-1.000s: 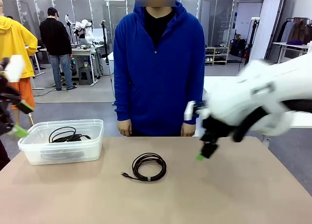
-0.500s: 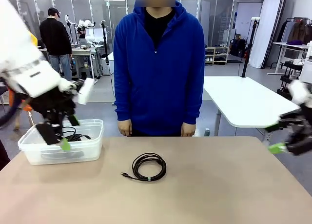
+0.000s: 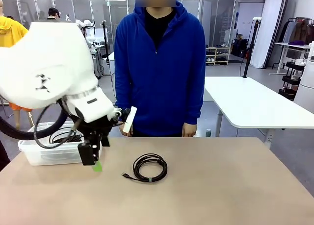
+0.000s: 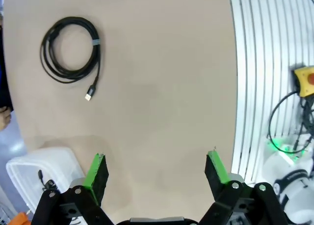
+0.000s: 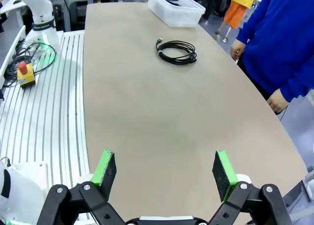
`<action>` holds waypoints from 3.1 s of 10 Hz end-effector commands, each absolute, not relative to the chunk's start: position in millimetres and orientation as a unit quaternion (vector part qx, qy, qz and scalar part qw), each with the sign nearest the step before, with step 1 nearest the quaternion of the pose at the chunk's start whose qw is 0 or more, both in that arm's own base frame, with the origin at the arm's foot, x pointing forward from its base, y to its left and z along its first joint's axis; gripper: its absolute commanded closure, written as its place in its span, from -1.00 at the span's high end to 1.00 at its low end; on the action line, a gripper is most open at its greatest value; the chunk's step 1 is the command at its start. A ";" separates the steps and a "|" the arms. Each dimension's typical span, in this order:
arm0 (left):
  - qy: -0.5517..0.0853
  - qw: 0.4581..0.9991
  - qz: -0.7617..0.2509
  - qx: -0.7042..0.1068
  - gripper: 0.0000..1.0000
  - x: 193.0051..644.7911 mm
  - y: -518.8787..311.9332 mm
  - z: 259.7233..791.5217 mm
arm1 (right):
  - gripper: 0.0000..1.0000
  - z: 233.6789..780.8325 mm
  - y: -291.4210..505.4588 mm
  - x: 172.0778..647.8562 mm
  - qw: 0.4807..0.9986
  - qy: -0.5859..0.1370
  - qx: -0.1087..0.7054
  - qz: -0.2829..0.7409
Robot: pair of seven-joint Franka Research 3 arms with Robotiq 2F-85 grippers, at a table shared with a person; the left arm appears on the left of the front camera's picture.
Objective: Organize and store the cables.
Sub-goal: Place the USB Extension Cable into the Organizing box.
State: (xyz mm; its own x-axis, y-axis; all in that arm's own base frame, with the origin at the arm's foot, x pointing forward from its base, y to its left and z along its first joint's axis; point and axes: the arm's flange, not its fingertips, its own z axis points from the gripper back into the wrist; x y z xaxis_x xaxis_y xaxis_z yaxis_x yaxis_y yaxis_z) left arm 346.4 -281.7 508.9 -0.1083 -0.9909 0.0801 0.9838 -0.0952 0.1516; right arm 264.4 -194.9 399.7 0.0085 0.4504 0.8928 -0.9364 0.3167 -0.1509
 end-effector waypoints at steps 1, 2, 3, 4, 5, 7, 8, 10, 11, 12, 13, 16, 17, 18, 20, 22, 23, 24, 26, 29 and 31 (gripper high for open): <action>-0.080 0.669 -0.738 0.031 1.00 353.8 -287.5 503.9 | 1.00 374.7 -207.0 276.1 0.639 -0.498 0.284 0.513; -0.089 0.662 -0.745 0.009 1.00 354.7 -281.3 506.6 | 1.00 368.2 -209.5 275.2 0.633 -0.513 0.276 0.509; -0.076 0.667 -0.741 0.020 1.00 350.2 -284.6 499.3 | 1.00 380.6 -200.2 262.8 0.654 -0.483 0.270 0.516; -0.076 0.667 -0.741 0.020 1.00 350.2 -284.6 499.3 | 1.00 380.6 -200.2 262.8 0.654 -0.483 0.270 0.516; -0.076 0.667 -0.741 0.020 1.00 350.2 -284.6 499.3 | 1.00 380.6 -200.2 262.8 0.654 -0.483 0.270 0.516; -0.076 0.667 -0.741 0.020 1.00 350.2 -284.6 499.3 | 1.00 380.6 -200.2 262.8 0.654 -0.483 0.270 0.516; -0.075 0.667 -0.741 0.018 1.00 352.6 -283.9 497.2 | 1.00 380.6 -200.2 262.8 0.654 -0.483 0.270 0.516; -0.079 0.680 -0.729 -0.023 1.00 353.8 -286.0 470.8 | 1.00 380.6 -200.2 262.8 0.654 -0.483 0.270 0.516; -0.082 0.677 -0.731 -0.028 1.00 371.6 -308.1 454.2 | 1.00 380.6 -200.2 262.8 0.654 -0.483 0.270 0.516; -0.078 0.685 -0.724 -0.024 1.00 385.2 -324.3 439.6 | 1.00 380.6 -200.2 262.8 0.654 -0.483 0.270 0.516; -0.085 0.689 -0.719 -0.015 1.00 392.5 -336.8 428.3 | 1.00 380.6 -200.2 262.8 0.654 -0.483 0.270 0.516; -0.077 0.704 -0.706 -0.007 1.00 412.3 -375.9 392.7 | 1.00 380.6 -200.2 262.8 0.654 -0.483 0.270 0.516; -0.074 0.715 -0.695 -0.003 1.00 416.3 -381.2 391.1 | 1.00 380.6 -200.2 262.8 0.654 -0.483 0.270 0.516; -0.072 0.723 -0.687 -0.002 1.00 424.1 -387.4 388.0 | 1.00 380.6 -200.2 262.8 0.654 -0.483 0.270 0.516; -0.062 0.720 -0.691 0.011 1.00 436.3 -399.2 378.9 | 1.00 380.6 -200.2 262.8 0.654 -0.483 0.270 0.516; -0.056 0.721 -0.691 0.012 1.00 446.0 -405.5 365.9 | 1.00 380.6 -200.2 262.8 0.654 -0.483 0.270 0.516; -0.053 0.722 -0.689 0.018 1.00 448.6 -407.8 357.3 | 1.00 380.6 -200.2 262.8 0.654 -0.483 0.270 0.516; -0.050 0.721 -0.691 0.015 1.00 452.4 -410.8 347.5 | 1.00 380.6 -200.2 262.8 0.654 -0.483 0.270 0.516; -0.040 0.724 -0.688 0.004 1.00 463.0 -416.8 331.5 | 1.00 380.6 -200.2 262.8 0.654 -0.483 0.270 0.516; -0.034 0.727 -0.685 -0.004 1.00 476.3 -420.3 314.0 | 1.00 380.6 -200.2 262.8 0.654 -0.483 0.270 0.516; -0.026 0.727 -0.687 0.000 1.00 483.2 -421.1 308.2 | 1.00 380.6 -200.2 262.8 0.654 -0.483 0.270 0.516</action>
